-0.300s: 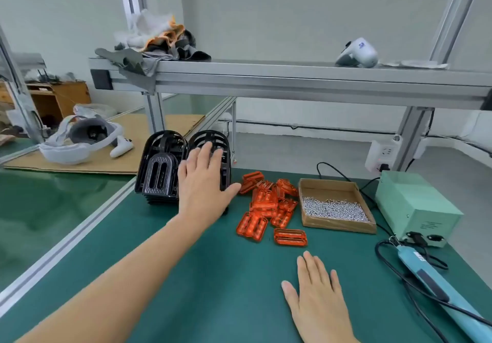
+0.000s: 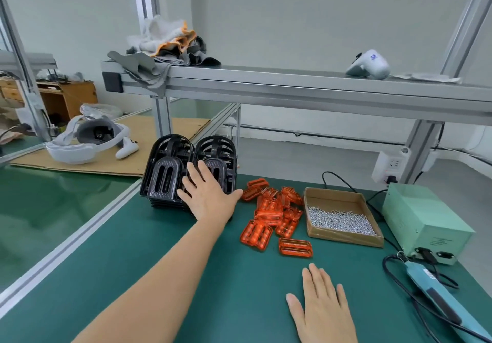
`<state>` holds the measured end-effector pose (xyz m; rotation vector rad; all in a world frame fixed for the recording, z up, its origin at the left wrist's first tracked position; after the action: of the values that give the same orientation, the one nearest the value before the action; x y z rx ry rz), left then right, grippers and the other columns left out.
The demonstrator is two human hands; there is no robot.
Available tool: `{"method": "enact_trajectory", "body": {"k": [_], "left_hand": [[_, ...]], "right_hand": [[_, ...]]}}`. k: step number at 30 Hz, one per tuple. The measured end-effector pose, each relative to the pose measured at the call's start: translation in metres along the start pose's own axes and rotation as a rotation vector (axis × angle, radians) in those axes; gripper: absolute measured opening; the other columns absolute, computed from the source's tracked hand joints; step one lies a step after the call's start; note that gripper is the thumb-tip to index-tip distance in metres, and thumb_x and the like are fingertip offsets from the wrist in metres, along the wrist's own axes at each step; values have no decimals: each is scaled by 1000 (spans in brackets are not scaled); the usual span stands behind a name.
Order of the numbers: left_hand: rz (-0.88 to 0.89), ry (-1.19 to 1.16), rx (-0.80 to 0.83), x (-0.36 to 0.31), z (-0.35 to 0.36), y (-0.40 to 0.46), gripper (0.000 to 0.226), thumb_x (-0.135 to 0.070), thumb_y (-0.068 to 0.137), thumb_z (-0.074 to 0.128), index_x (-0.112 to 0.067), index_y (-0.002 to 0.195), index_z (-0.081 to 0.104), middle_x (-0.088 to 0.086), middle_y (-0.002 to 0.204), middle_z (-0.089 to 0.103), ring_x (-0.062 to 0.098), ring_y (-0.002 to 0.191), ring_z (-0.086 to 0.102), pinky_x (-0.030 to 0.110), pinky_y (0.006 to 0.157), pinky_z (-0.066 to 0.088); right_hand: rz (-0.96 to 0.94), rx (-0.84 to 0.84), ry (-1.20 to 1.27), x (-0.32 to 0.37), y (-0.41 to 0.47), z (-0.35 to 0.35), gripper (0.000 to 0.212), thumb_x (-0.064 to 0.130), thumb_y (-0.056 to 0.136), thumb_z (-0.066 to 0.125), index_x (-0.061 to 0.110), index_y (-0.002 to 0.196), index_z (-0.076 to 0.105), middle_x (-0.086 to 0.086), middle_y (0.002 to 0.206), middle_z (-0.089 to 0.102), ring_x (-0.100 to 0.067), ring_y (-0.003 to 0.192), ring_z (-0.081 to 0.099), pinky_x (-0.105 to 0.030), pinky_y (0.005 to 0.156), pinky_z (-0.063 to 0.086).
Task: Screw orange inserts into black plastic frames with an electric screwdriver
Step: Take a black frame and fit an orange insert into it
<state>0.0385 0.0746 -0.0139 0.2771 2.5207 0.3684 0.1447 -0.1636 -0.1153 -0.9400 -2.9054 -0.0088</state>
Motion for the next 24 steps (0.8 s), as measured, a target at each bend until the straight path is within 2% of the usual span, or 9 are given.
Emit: {"method": "enact_trajectory", "body": {"k": [2, 3, 5, 9, 13, 18, 20, 22, 24], "left_hand": [[-23, -25, -29, 2, 4, -1, 113, -55, 73, 71, -12, 150, 0, 12, 158, 0, 36, 142, 13, 52, 112, 16], [-27, -41, -46, 3, 6, -1, 111, -52, 73, 73, -13, 150, 3, 12, 158, 3, 35, 141, 14, 51, 111, 19], [-32, -52, -52, 3, 9, 2, 107, -49, 72, 74, -14, 149, 8, 10, 158, 7, 33, 140, 16, 52, 109, 22], [-36, -10, -22, 1, 13, 8, 111, -57, 67, 74, -20, 149, 7, 8, 158, 0, 31, 143, 8, 55, 110, 15], [-22, 19, -28, 1, 12, 17, 106, -59, 69, 72, -19, 148, 13, 11, 158, 5, 33, 143, 7, 53, 112, 14], [-10, -47, -121, -1, 6, 18, 78, -40, 69, 77, -14, 131, 39, 11, 145, 34, 33, 131, 27, 48, 103, 25], [17, -101, -176, -3, 3, 16, 59, -29, 69, 77, -11, 117, 47, 12, 132, 43, 34, 120, 34, 47, 96, 28], [62, -137, -209, -5, 0, 14, 44, -20, 69, 75, -11, 104, 50, 12, 121, 46, 34, 111, 37, 46, 91, 29], [120, -156, -238, -8, -2, 13, 30, -15, 72, 72, -10, 94, 53, 13, 118, 47, 35, 108, 38, 46, 88, 30]], "right_hand": [[29, -8, 47, 3, 1, -9, 138, 67, 44, -52, 15, 155, 11, 4, 163, 3, -16, 150, 9, -41, 119, 11], [38, -18, 24, 3, 1, -13, 140, 68, 55, -48, 8, 147, 38, 0, 157, 30, -19, 141, 36, -44, 113, 30], [-5, -127, 25, -2, -5, -11, 112, 60, 91, -19, 3, 96, 77, -4, 114, 71, -23, 99, 70, -44, 84, 51], [-78, -175, 56, 6, -9, -9, 97, 53, 98, -4, 5, 78, 78, 5, 114, 69, -17, 119, 47, -43, 89, 27], [-67, -135, 12, 6, -8, -11, 98, 51, 98, -6, 7, 74, 79, -7, 87, 76, -22, 72, 74, -38, 77, 31], [-43, -224, -52, 5, -8, -13, 94, 47, 100, -3, 11, 75, 80, -5, 89, 76, -21, 74, 74, -37, 79, 33], [-26, -171, -58, 5, -9, -12, 75, 48, 97, 16, 15, 75, 80, -2, 89, 76, -18, 75, 74, -43, 82, 43], [-37, -82, -31, 5, -12, -14, 55, 55, 74, 39, 19, 74, 81, 0, 89, 76, -16, 76, 74, -35, 58, 56], [-25, -79, -7, 4, -12, -21, 46, 61, 56, 65, 23, 76, 81, 3, 90, 76, -13, 78, 74, -36, 51, 56]]}}
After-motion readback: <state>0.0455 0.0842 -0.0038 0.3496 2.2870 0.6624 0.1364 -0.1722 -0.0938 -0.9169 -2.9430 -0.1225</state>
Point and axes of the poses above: each hand's wrist, its own y-axis towards the middle knuckle, its own z-axis out of the palm, x = y × z, the point moved 5 cm from there along y, towards the middle knuckle
